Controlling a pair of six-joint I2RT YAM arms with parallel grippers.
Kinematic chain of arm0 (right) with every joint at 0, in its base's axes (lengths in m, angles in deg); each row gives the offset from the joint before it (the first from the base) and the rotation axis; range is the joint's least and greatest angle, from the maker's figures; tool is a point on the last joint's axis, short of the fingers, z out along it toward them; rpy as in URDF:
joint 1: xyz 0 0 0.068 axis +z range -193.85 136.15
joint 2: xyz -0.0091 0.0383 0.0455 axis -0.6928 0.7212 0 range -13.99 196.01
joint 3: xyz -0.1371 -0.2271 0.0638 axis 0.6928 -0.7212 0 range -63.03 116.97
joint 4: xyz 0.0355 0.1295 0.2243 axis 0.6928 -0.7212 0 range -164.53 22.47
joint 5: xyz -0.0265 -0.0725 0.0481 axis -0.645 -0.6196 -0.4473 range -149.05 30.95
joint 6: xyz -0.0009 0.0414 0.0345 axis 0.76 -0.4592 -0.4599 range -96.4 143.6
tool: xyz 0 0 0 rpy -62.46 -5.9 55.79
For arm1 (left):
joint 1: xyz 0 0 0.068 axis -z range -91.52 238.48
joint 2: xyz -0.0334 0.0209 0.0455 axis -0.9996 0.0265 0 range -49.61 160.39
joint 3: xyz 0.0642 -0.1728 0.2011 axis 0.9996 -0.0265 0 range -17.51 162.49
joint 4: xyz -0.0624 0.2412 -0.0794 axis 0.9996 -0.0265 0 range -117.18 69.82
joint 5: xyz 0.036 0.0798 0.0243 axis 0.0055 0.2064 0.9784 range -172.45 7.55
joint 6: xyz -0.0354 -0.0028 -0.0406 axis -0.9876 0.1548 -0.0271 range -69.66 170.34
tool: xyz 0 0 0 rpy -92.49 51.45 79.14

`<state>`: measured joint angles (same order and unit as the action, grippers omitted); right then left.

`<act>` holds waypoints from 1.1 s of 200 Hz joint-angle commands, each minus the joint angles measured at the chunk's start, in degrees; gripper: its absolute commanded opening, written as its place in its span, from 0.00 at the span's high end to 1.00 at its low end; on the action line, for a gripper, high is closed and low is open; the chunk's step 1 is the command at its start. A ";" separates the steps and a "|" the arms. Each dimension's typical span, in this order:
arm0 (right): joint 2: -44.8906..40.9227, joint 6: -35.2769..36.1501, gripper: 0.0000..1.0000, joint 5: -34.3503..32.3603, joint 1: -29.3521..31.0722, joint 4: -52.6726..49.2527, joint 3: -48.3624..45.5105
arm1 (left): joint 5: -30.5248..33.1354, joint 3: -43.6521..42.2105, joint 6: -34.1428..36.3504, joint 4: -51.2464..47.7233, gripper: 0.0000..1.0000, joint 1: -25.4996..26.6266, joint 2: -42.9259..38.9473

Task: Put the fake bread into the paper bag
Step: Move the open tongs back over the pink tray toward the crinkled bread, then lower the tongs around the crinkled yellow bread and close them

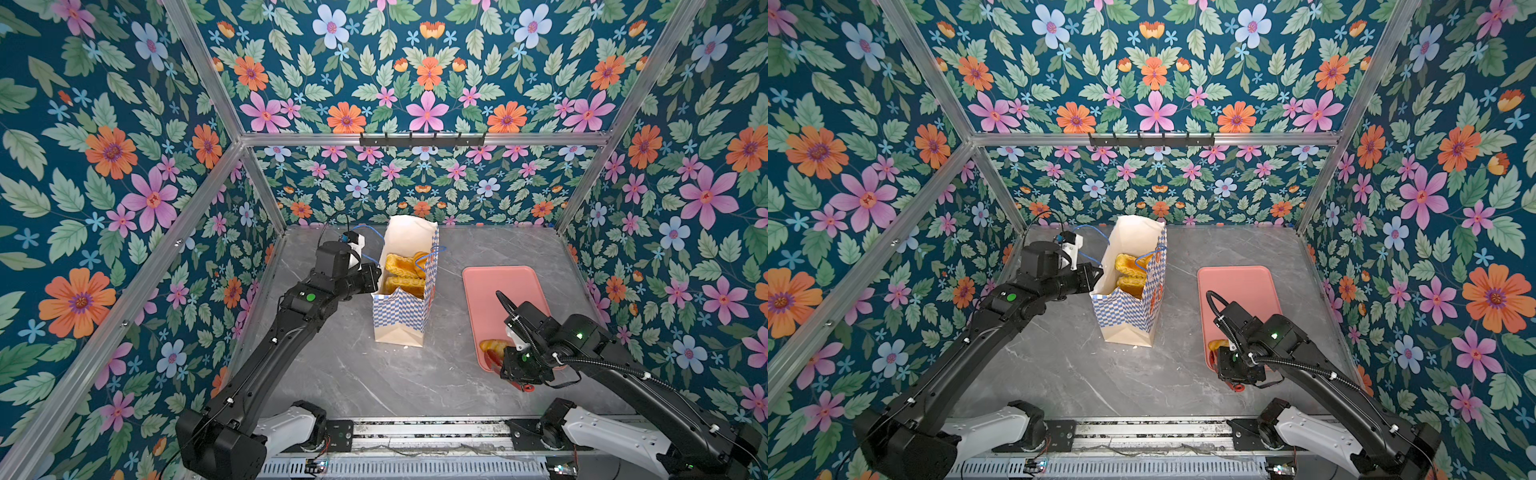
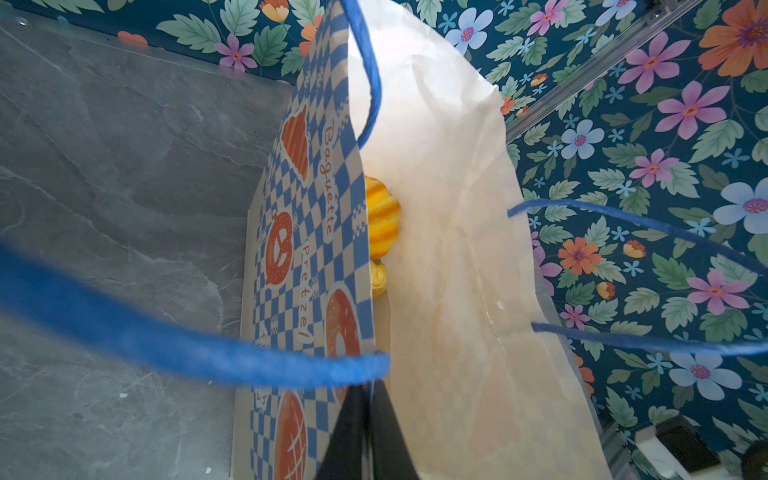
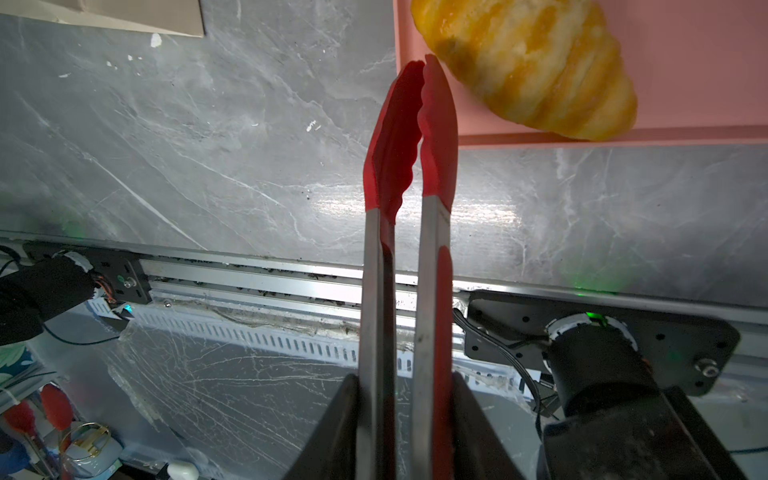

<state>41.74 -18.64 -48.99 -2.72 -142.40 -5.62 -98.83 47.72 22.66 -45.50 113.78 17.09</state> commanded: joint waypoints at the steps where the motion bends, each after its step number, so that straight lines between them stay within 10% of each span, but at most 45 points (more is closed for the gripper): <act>1: 0.51 -1.05 0.66 -0.43 0.03 2.27 -1.17 | -0.09 -0.12 0.44 0.80 0.91 0.01 -0.29; 156: 3.52 6.89 0.65 -4.97 -18.61 11.29 -2.70 | -0.37 -0.50 0.44 0.34 0.91 0.01 -1.06; 220: 2.41 8.28 0.64 -9.91 -18.63 0.58 7.92 | -1.30 -1.91 0.34 2.17 0.91 0.01 -1.98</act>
<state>44.80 -10.70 -55.22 -21.41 -135.47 0.24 -99.12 46.30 22.64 -45.07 113.76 15.54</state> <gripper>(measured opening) 0.360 0.088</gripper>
